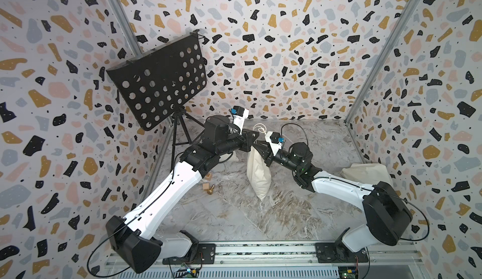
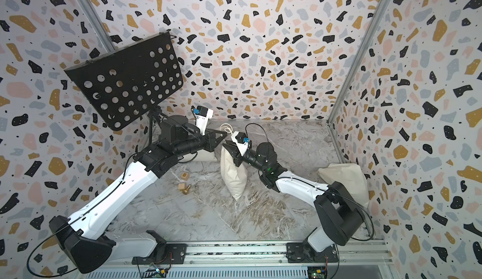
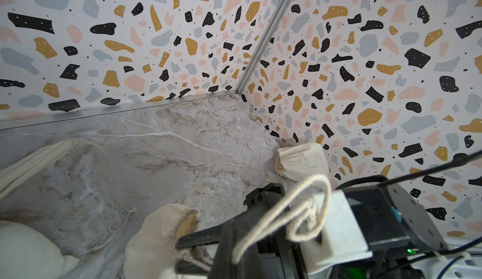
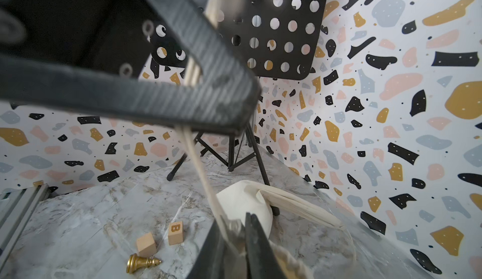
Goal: Close the soil bag
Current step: Frap the soil bag at the center of the board.
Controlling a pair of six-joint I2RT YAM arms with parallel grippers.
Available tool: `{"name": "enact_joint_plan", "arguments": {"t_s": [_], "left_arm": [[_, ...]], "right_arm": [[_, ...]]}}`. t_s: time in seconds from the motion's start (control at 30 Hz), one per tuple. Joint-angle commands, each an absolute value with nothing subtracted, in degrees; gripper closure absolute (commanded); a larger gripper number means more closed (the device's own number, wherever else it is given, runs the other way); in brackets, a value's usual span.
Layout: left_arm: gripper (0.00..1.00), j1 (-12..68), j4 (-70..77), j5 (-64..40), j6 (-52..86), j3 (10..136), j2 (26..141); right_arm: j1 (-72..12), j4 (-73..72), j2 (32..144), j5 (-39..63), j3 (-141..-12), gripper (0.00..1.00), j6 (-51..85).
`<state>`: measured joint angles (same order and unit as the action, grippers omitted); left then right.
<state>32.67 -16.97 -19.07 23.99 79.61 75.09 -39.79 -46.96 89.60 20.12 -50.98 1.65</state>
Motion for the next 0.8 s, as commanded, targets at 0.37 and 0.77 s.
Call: {"name": "enact_joint_plan", "arguments": {"t_s": [0.37, 0.77], "left_arm": [[1.0, 32.02, 2.57, -24.94, 25.16, 89.12, 69.95], [1.0, 31.95, 6.53, -25.23, 25.93, 78.56, 72.31]], "right_arm": [[-34.75, -29.49, 96.86, 13.01, -43.34, 0.73, 1.94], [-34.98, -24.99, 78.09, 24.35, -46.38, 0.52, 3.07]]}}
